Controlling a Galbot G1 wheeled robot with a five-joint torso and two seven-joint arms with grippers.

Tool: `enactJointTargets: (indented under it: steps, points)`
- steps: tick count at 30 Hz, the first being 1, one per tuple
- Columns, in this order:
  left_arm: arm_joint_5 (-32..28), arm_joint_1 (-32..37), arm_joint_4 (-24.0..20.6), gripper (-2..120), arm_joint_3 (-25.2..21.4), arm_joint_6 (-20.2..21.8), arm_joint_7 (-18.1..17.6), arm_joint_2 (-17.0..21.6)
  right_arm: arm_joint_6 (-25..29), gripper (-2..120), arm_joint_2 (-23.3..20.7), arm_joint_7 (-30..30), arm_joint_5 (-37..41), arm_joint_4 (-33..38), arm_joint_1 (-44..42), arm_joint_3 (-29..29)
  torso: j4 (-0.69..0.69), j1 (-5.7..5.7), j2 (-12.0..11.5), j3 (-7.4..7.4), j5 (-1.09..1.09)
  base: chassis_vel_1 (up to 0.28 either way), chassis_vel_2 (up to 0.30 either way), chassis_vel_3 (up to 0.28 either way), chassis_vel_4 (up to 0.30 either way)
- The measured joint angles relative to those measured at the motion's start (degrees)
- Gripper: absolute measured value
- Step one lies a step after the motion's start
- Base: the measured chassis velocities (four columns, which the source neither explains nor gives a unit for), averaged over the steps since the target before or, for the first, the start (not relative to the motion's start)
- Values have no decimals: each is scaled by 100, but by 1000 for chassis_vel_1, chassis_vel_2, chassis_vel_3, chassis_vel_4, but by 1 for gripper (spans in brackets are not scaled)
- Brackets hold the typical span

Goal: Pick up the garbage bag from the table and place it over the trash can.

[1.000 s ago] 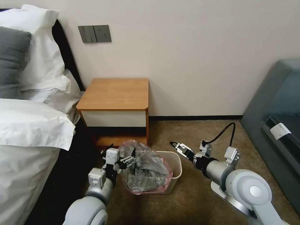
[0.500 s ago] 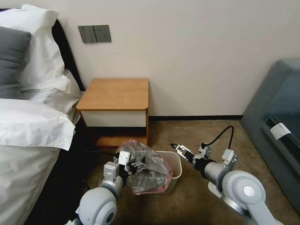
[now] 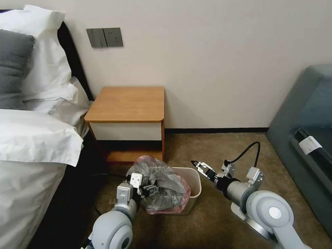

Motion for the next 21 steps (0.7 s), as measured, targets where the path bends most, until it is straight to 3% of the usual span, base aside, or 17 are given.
enactJointTargets:
  steps: [8, 21]
  points:
    - [-60, -43, 118, 100, -76, -47, -323, -110, -3, 100, 15, -35, -94, -63, -30, -30, 0, 0, 0, 0, 0, 0, 0, 0, 0]
    - [-133, -129, 300, 98, -57, -99, -375, -98, -1, 100, 72, -43, -184, -154, -38, -58, 0, 0, 0, 0, 0, 0, 0, 0, 0]
